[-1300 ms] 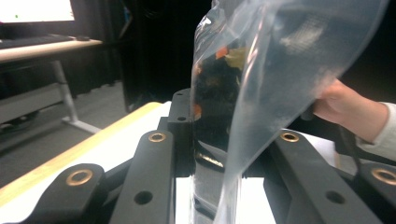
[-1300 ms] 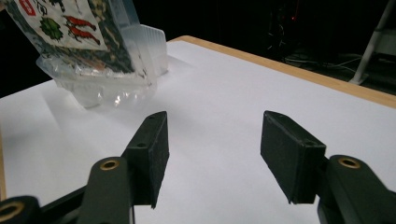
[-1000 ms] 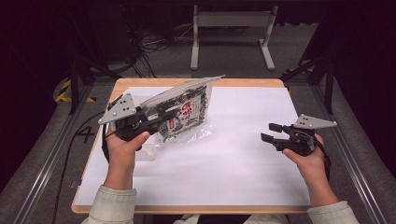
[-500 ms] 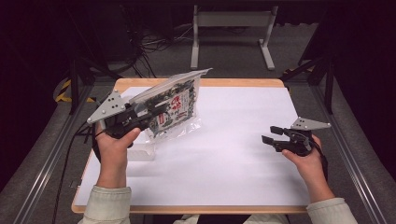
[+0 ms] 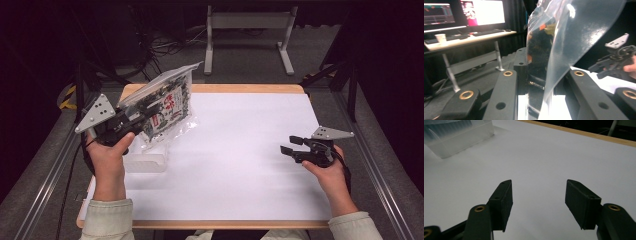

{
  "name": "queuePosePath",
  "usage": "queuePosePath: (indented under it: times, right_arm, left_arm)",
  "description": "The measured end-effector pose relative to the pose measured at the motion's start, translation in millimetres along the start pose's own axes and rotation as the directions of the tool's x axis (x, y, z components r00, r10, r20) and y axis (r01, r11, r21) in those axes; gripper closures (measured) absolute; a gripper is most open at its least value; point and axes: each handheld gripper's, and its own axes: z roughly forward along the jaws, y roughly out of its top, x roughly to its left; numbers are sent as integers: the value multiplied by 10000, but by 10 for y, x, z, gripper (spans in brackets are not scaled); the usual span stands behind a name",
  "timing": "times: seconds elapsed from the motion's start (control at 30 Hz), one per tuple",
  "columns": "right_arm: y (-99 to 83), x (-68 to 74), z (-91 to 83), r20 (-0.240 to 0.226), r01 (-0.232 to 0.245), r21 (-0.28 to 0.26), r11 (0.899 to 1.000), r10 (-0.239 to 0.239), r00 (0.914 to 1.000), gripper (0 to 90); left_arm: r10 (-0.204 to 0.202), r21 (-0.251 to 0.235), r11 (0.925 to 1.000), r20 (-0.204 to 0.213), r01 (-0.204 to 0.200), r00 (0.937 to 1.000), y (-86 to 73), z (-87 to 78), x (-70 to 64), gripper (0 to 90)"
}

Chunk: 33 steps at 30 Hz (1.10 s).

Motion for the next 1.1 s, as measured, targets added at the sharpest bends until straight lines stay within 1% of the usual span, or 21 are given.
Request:
queuePosePath:
  times: [0.13, 0.33, 0.43, 0.5, 0.67, 0.8, 0.93, 1.1]
  right_arm:
    - [0, 2, -3, -17, -50, -42, 10000, 50, 10000, 396]
    - [0, 14, -29, -14, -149, -114, 9998, 149, 9999, 396]
    - [-2, 21, -37, -2, -86, -125, 9999, 86, 10000, 395]
    - [-6, 28, -44, -27, -158, -115, 9998, 157, 9999, 396]
    - [-17, 25, -65, -3, -188, -150, 9997, 188, 9998, 396]
    - [-19, 18, -75, 7, -170, -187, 9997, 171, 9999, 396]
    - [-16, 25, -72, -26, -169, -192, 9997, 168, 9999, 396]
    - [-14, 28, -72, -44, -167, -200, 9997, 166, 9999, 396]
  left_arm:
    - [102, -39, 9999, -82, -102, 9999, -2, -32, 62, 716]
    - [174, 18, 9998, -473, -174, 9987, -36, -67, 154, 716]
    - [272, -80, 9996, -601, -277, 9978, -58, -83, 202, 715]
    - [280, -170, 9994, -661, -292, 9974, -72, -85, 226, 715]
    - [322, -97, 9994, -958, -333, 9949, -100, -105, 276, 715]
    - [48, -181, 9998, -1023, -67, 9947, -137, -135, 324, 716]
    - [55, -130, 9999, -1233, -71, 9924, -174, -157, 367, 716]
    - [56, -103, 9999, -1377, -71, 9905, -235, -164, 418, 715]
